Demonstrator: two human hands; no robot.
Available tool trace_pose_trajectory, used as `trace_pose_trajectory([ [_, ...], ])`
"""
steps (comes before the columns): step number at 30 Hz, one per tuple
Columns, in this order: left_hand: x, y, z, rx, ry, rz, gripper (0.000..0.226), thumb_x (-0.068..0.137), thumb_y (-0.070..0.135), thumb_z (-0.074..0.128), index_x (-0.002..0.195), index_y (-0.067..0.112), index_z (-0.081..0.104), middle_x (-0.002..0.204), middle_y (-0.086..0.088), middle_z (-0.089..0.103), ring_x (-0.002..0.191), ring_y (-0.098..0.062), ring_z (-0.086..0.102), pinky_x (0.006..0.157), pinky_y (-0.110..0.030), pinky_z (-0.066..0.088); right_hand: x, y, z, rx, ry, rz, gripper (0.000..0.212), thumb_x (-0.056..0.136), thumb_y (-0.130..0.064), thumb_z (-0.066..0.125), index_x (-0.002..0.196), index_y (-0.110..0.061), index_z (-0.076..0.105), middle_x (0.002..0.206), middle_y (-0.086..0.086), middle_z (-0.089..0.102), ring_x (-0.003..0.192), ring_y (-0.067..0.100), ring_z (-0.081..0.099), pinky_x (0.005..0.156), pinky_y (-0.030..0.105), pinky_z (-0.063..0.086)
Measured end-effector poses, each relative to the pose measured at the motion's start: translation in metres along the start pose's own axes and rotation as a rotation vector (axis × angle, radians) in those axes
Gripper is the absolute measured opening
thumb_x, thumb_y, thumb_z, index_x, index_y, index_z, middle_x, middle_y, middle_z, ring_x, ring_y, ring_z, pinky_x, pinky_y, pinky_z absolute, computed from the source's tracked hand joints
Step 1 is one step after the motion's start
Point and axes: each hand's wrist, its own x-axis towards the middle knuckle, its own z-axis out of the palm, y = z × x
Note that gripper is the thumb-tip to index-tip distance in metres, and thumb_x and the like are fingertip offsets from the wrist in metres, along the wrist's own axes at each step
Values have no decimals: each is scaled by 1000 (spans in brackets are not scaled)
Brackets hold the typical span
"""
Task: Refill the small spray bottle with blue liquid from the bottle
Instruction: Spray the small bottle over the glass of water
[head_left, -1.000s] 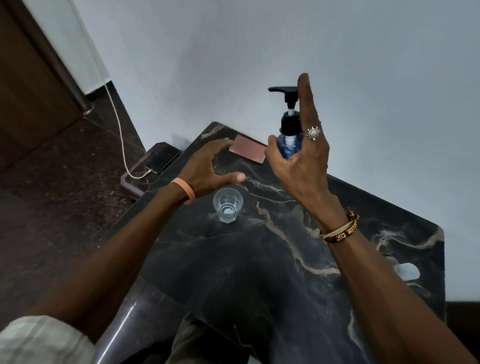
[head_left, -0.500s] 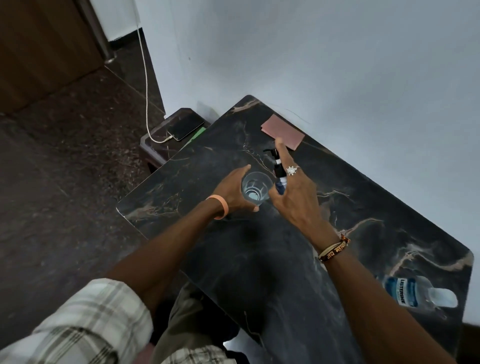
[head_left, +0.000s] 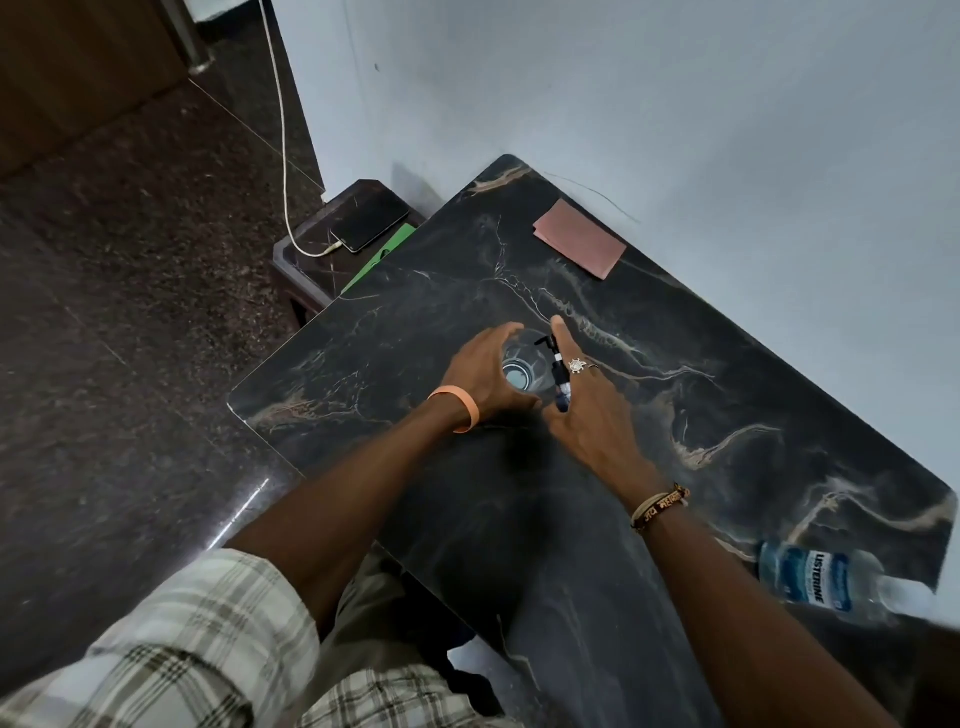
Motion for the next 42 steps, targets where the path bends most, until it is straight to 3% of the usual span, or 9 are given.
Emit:
trace_pose_trajectory([
  [6,0,-1,-1,17,2,12,98,51,52,85,134,22,42,125,0,58,113,-18,55,94,-26,41,2,2,5,-113,-41,-20,81,81,-15,64,148,-34,24,97,1,55,87,24,61,69,36,50],
  [13,-1,0,-1,23,14,23,97,53,49,87,135,21,43,127,-1,58,115,-19,54,97,-30,42,-2,-2,1,44,113,-45,95,85,-16,71,155,-38,11,133,9,55,107,23,61,86,39,56],
  [17,-2,1,-2,21,30,19,97,52,46,87,134,21,44,126,-1,59,114,-19,55,97,-31,43,-3,-1,-3,-110,31,-53,78,83,-14,65,145,-37,23,112,7,60,87,22,59,73,38,54],
  [19,-3,1,0,24,26,17,98,51,45,88,135,20,43,127,-2,59,115,-20,55,97,-30,41,-7,-1,-2,-136,-29,-35,80,83,-13,64,145,-38,21,106,7,59,83,22,58,73,40,54],
  [24,-1,1,0,30,41,5,98,49,47,87,134,23,44,127,0,59,115,-19,56,97,-30,44,-8,0,-4,18,106,2,95,81,-8,65,152,-42,12,110,8,59,82,19,60,72,37,55],
  [28,-2,0,1,18,35,3,100,49,45,88,135,21,43,128,-1,59,116,-19,56,101,-34,45,-6,1,-6,-74,11,-38,80,79,-12,62,147,-34,26,108,4,59,90,23,62,75,35,52],
  [33,-1,0,3,23,35,3,100,49,48,87,135,22,43,128,0,59,116,-18,56,99,-31,44,-7,-5,-6,56,73,-18,101,77,-10,67,153,-44,10,120,9,62,91,24,63,81,43,56],
  [39,-1,-1,4,24,50,8,97,51,51,87,133,23,44,126,2,61,114,-16,58,96,-26,43,-3,-8,-5,77,108,-51,101,80,-15,73,152,-46,8,133,6,58,107,24,62,91,44,55],
  [42,-1,-1,4,22,48,12,99,51,49,88,135,21,43,128,0,60,116,-18,57,97,-28,42,-4,-6,-5,71,98,-44,100,79,-14,71,151,-46,10,127,6,60,100,23,63,88,42,56],
])
